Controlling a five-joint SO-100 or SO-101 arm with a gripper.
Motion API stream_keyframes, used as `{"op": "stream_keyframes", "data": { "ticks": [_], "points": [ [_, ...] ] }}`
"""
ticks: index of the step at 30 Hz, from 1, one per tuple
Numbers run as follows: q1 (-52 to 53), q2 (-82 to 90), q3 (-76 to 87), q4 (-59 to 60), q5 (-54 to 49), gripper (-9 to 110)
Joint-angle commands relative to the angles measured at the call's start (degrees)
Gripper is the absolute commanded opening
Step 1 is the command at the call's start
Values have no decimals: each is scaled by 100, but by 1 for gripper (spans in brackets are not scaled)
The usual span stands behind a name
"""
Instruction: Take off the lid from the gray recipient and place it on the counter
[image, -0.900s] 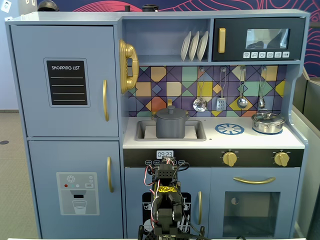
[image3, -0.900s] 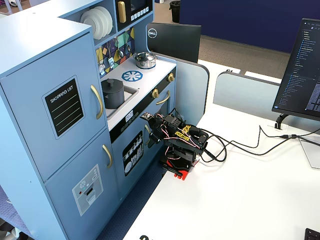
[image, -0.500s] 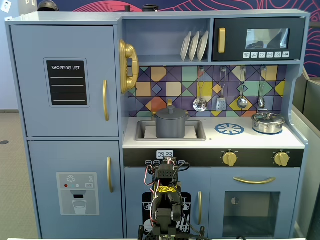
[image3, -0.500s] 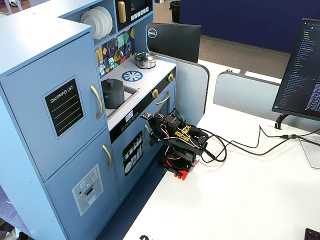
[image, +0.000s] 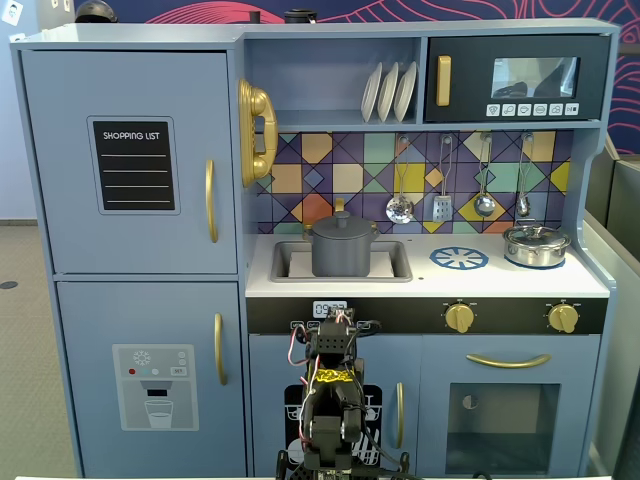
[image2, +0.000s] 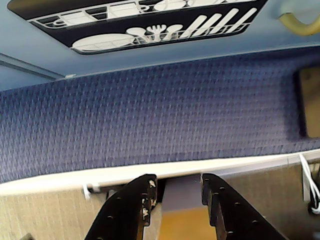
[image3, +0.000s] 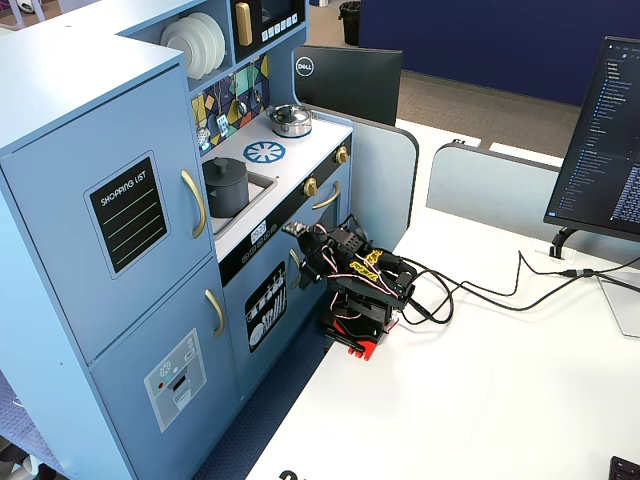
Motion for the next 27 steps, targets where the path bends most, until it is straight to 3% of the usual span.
{"op": "stream_keyframes", "data": {
  "ticks": [1, 7, 20, 27],
  "points": [
    [62, -26, -940, -79, -290, 0],
    [97, -229, -2329, -571, -114, 0],
    [-35, -1995, -4430, -4184, 88, 0],
    [35, -2971, -4860, -5194, 158, 11]
  ]
}}
